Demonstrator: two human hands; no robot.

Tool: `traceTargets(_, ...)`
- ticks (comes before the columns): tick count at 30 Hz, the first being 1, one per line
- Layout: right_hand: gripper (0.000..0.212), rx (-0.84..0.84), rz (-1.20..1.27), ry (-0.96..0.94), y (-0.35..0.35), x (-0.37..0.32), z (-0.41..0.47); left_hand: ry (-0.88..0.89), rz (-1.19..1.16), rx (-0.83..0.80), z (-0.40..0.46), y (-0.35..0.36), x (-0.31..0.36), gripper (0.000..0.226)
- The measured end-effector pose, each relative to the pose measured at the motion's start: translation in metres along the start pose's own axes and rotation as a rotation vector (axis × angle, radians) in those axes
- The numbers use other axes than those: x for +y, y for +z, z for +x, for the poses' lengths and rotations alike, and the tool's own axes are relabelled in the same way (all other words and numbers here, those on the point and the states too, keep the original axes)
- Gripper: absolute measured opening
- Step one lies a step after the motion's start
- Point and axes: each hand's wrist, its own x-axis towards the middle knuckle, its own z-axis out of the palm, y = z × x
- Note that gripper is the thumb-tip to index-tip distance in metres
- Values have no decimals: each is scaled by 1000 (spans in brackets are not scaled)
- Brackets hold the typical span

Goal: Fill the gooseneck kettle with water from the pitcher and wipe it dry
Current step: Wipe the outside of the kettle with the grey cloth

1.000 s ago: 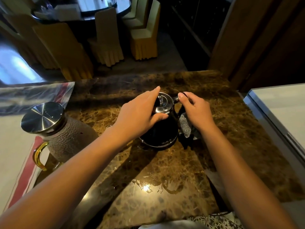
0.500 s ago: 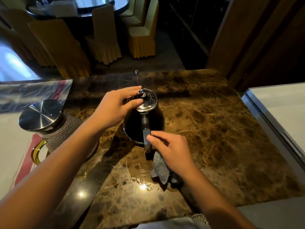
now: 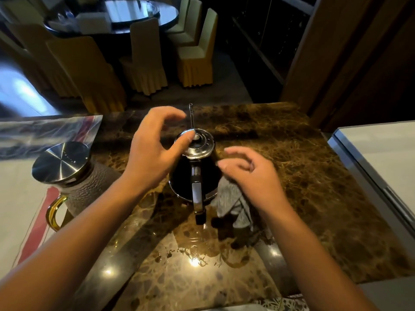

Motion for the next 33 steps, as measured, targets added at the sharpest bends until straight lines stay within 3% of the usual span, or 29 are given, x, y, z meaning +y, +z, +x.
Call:
traceTargets(5, 28, -4, 250, -108, -12, -43, 14, 95, 49, -314, -1, 8, 28, 43)
traceTargets(9, 34, 7, 191, -262, -13, -53, 12, 46, -88, -186, 4, 11, 31, 25)
traceTargets(13, 39, 23, -113, -341, -22, -44, 10, -12, -276, -115, 11, 0, 37, 11)
traceTargets(15, 39, -91, -264, -326, -26, -44, 10, 3, -353, -133, 14, -6, 40, 16)
traceTargets(18, 21, -295, -350, -272, -27, -45, 8, 32, -382, -224, 15, -8, 40, 18)
traceTargets(20, 25, -305, -355, -274, -26, -43, 7, 55, -374, -271, 15, -8, 38, 17)
traceTargets(23, 46, -298, -147, -219, -22, -42, 8, 92, -332, -296, 17, -11, 38, 18)
traceTargets(28, 49, -313, 51, -179, -15, -38, 14, 106, -440, -464, 16, -17, 43, 24)
traceTargets(33, 50, -287, 82, -148, -8, -33, 9, 96, -541, -403, 14, -27, 41, 21)
